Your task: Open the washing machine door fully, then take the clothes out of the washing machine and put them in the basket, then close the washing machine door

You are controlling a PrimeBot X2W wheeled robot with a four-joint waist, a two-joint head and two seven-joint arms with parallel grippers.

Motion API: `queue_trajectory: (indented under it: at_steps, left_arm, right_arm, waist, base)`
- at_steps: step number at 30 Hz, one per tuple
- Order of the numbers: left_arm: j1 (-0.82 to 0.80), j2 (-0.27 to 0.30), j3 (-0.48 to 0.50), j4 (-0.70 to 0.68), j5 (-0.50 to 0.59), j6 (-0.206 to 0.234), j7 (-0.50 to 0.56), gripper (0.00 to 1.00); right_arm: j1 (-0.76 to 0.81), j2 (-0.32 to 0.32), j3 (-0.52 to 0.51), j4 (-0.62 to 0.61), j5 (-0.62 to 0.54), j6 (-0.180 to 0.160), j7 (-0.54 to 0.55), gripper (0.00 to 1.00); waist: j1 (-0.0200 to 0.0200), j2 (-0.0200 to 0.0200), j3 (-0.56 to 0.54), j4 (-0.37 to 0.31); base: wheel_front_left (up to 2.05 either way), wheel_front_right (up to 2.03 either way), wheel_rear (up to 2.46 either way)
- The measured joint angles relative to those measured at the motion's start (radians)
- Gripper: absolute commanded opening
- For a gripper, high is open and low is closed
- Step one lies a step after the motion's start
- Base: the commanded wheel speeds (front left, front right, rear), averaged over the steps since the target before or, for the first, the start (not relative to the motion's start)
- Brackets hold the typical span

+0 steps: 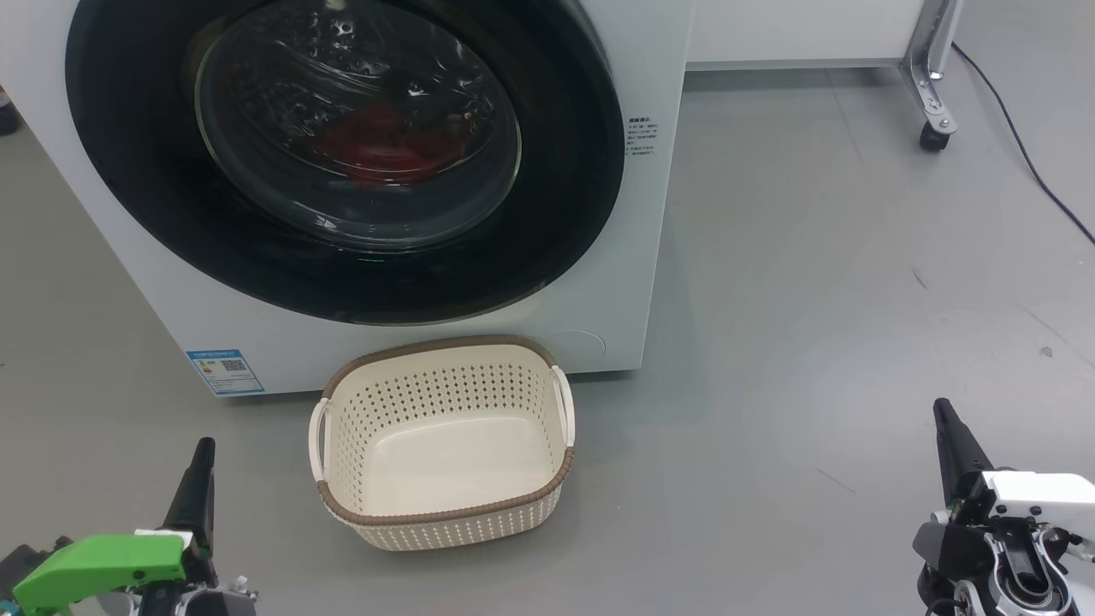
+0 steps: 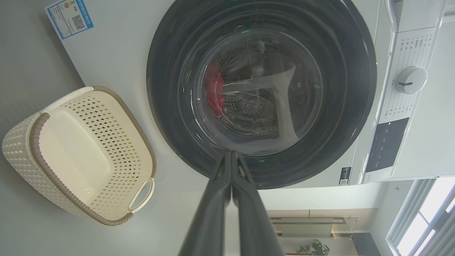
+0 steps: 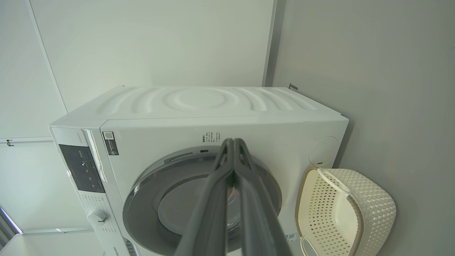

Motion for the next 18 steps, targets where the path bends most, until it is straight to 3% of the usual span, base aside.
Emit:
queue_trajectory:
  at_steps: [18]
  left_arm:
    - [0.0,0.0,0.001,0.0,0.0,0.0,0.0,0.0]
  right_arm:
    - [0.0,0.0,0.0,0.0,0.0,0.0,0.0,0.0]
  waist:
    - [0.0,0.0,0.0,0.0]
  base:
    - [0.0,0.0,0.0]
